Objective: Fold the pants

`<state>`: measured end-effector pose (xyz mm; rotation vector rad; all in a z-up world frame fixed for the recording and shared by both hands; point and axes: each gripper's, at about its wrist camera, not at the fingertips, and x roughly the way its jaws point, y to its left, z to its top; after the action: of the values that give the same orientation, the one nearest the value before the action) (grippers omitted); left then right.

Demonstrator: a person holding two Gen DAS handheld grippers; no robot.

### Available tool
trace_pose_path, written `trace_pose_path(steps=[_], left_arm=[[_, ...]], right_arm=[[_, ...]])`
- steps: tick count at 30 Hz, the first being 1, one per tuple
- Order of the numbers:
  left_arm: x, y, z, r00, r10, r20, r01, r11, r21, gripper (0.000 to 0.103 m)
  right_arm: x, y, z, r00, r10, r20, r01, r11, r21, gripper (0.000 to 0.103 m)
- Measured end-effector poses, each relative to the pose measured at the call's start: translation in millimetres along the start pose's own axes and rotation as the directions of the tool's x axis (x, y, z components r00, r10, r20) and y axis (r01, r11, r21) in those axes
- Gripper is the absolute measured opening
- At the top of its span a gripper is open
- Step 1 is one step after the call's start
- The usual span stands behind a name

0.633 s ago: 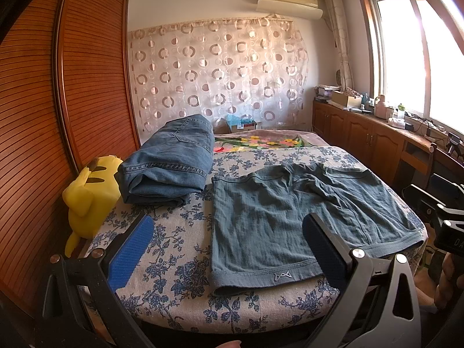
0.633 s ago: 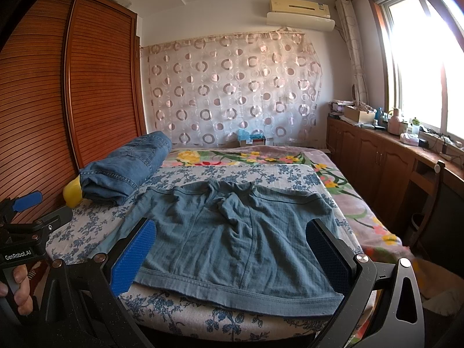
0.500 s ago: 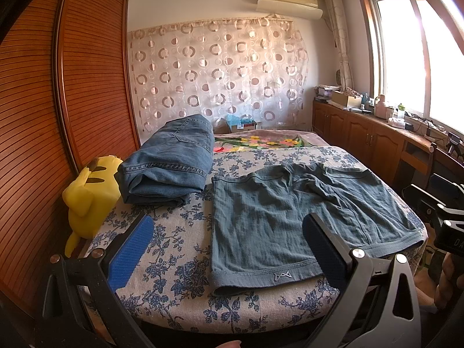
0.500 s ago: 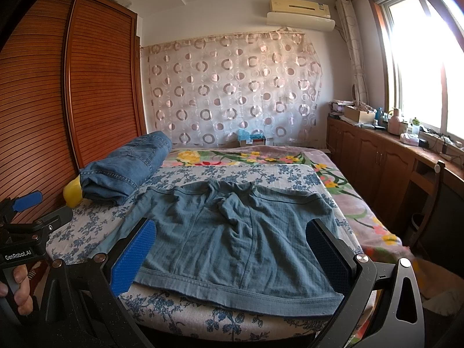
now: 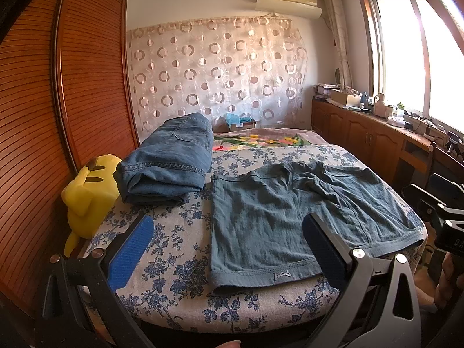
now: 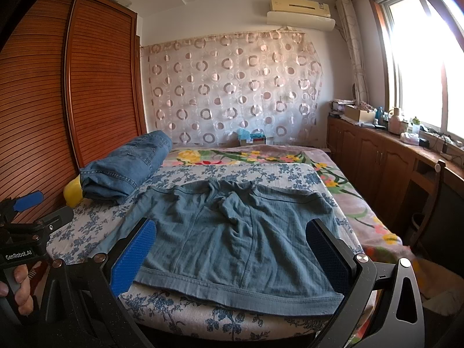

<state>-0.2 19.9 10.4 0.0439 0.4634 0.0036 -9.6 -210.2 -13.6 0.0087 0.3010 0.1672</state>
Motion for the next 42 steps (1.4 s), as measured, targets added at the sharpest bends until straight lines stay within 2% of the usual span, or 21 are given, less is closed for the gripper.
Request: trace_pose_path(steps=[7, 13, 19, 22, 28, 34, 38, 42], left_arm=[[-1, 1, 2, 1.000, -0.006, -0.006, 0.006, 1.000, -0.001, 0.103], [5, 11, 1, 0.998, -0.030, -0.060, 0.029, 0.999, -0.021, 0.103], [25, 16, -8, 0.990, -0.060, -0.127, 0.060, 0.998, -0.011, 0.103], [39, 19, -15, 0.980, -0.086, -0.178, 0.088, 0.996, 0.002, 0.103], [62, 30, -32, 0.960, -0.104, -0.260, 0.106, 0.994, -0.006, 0.103], [78, 36, -44, 0.948, -0.089, -0.304, 0.093, 0.996, -0.001, 0.103], [84, 39, -48, 0.942, -0.098, -0.321, 0.103, 0.995, -0.001, 0.102], [92, 43, -51, 0.934, -0.107, -0.340, 0.115, 0.993, 0.003, 0.102]], right_arm=[[1, -2, -2, 1.000, 0.001, -0.010, -0.001, 1.000, 0.003, 0.103], [5, -14, -4, 0.999, -0.005, -0.037, 0.005, 1.000, 0.005, 0.103], [17, -43, -14, 0.993, -0.048, -0.112, 0.050, 0.999, 0.017, 0.102], [25, -58, -20, 0.985, -0.059, -0.163, 0.063, 0.998, 0.017, 0.100], [30, -82, -27, 0.962, -0.105, -0.254, 0.108, 0.994, 0.000, 0.094], [26, -103, -29, 0.940, -0.127, -0.317, 0.145, 0.989, 0.033, 0.087], [12, -95, -21, 0.933, -0.122, -0.337, 0.140, 0.990, 0.027, 0.081], [15, -88, -22, 0.931, -0.107, -0.348, 0.122, 0.992, 0.021, 0.072]])
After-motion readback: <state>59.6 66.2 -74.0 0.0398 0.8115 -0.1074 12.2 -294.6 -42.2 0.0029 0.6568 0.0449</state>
